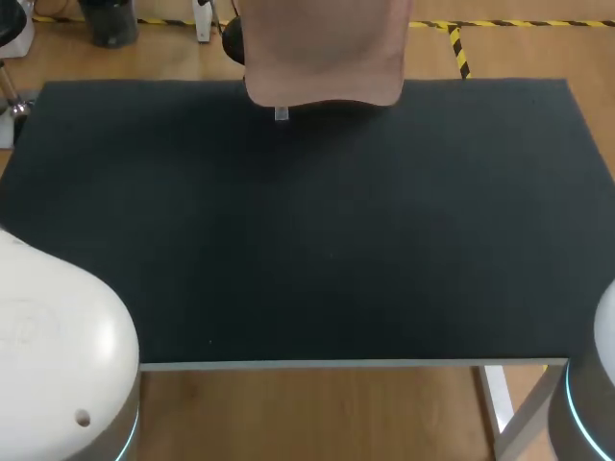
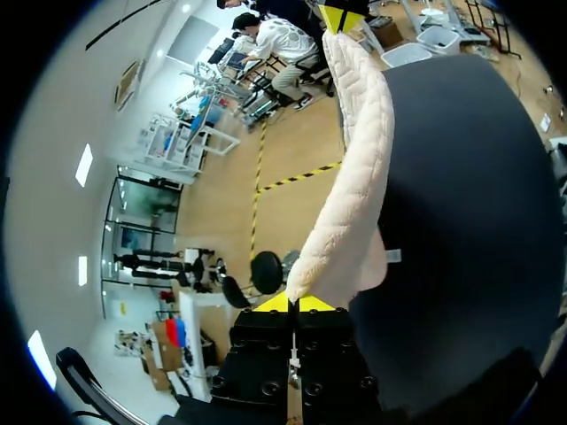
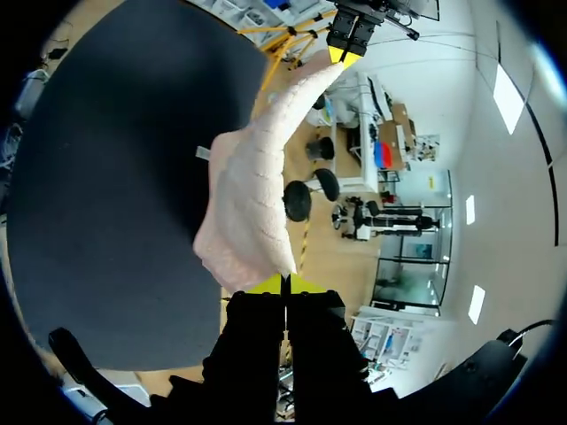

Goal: Fold the towel

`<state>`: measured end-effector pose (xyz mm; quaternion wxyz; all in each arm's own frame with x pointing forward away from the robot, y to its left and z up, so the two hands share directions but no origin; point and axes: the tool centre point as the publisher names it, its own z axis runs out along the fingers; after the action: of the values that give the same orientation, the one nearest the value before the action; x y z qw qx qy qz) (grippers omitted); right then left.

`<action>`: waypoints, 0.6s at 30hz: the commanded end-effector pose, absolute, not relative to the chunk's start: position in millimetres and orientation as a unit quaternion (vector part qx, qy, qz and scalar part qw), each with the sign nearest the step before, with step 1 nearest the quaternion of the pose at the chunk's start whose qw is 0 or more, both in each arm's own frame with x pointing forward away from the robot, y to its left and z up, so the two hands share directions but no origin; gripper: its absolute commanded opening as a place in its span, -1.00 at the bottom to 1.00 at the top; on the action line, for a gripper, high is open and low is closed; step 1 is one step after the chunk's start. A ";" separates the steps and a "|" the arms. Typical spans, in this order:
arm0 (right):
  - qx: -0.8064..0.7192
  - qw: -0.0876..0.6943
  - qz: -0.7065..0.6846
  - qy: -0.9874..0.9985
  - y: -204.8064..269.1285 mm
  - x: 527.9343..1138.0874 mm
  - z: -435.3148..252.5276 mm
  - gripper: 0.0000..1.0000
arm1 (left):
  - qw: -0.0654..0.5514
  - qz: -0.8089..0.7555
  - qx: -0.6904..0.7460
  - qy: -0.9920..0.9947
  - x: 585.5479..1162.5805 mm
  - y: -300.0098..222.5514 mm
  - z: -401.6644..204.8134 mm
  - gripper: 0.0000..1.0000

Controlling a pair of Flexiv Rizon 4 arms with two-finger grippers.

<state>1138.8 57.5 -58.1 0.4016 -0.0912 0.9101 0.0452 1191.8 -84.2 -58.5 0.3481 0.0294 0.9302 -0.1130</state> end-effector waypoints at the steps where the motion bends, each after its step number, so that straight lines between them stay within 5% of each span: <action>1: -0.095 0.385 0.049 0.917 49.1 1107.3 -82.6 -1.00 | 0.338 -0.136 0.027 0.931 1143.7 -77.6 -94.3 -1.00; 18: -0.097 0.248 0.058 0.962 54.2 1028.2 -200.0 -1.00 | 0.201 -0.174 0.004 0.964 1050.6 -91.5 -199.3 -1.00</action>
<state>1027.4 52.3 -189.4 0.2520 -0.0962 0.9611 0.0590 1049.8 -92.0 -186.7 0.2057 0.0045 0.9647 -0.1646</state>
